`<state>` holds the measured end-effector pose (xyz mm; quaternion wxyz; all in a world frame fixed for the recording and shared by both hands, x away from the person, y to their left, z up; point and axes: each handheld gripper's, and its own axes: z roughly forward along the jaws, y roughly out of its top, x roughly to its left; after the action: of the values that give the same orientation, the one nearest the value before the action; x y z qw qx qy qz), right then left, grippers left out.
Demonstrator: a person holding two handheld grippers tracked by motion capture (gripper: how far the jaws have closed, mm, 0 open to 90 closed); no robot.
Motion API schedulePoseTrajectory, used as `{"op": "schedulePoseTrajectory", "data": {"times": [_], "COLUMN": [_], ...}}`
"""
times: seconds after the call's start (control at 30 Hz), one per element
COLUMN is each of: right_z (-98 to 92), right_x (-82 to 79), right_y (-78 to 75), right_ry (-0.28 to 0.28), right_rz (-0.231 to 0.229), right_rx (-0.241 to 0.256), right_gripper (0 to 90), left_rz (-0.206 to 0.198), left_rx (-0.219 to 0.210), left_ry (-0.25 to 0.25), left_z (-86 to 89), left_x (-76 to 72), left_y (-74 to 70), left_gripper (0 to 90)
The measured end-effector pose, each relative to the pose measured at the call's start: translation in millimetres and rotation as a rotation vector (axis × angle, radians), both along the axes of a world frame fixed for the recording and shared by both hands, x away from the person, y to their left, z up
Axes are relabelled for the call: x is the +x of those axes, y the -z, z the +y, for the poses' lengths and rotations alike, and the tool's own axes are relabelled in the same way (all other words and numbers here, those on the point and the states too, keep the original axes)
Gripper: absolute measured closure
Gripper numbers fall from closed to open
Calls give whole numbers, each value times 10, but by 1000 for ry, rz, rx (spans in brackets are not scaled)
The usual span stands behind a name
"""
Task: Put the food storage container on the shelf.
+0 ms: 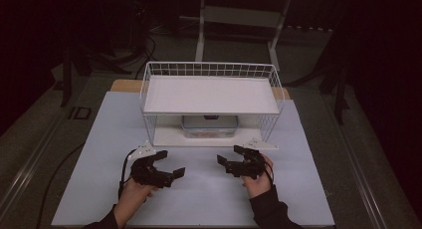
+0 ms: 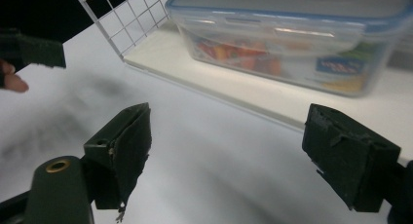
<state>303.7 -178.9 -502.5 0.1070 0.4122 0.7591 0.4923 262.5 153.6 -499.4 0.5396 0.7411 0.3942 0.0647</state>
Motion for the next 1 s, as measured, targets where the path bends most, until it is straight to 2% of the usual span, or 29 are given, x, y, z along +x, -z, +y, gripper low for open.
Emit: {"op": "schedulePoseTrajectory", "data": {"times": [0.17, 0.47, 0.57, 0.63, 0.8, 1.0], "right_z": [-127, -362, -435, -477, -604, -727], "right_x": [-113, -287, -340, -372, -445, -531], "right_y": [11, -44, -52, -50, -61, -56], "right_ry": [5, 21, 22, 24, 40, 53], "right_rz": [-5, -22, -29, -24, -24, -29], "right_rx": [-16, 2, 2, 2, 10, 0], "right_gripper": [182, 182, 181, 182, 181, 180], "left_rz": [-3, -19, -34, -63, -70, -63], "left_rx": [-1, 2, 7, 14, 1, 15], "left_ry": [2, 21, 27, 17, 31, 49], "left_z": [15, 55, 65, 72, 109, 172], "left_x": [-19, -97, -134, -175, -241, -309], "left_y": [-13, -37, -45, -63, -86, -41], "left_gripper": [0, 0, 0, 0, 0, 0]}}
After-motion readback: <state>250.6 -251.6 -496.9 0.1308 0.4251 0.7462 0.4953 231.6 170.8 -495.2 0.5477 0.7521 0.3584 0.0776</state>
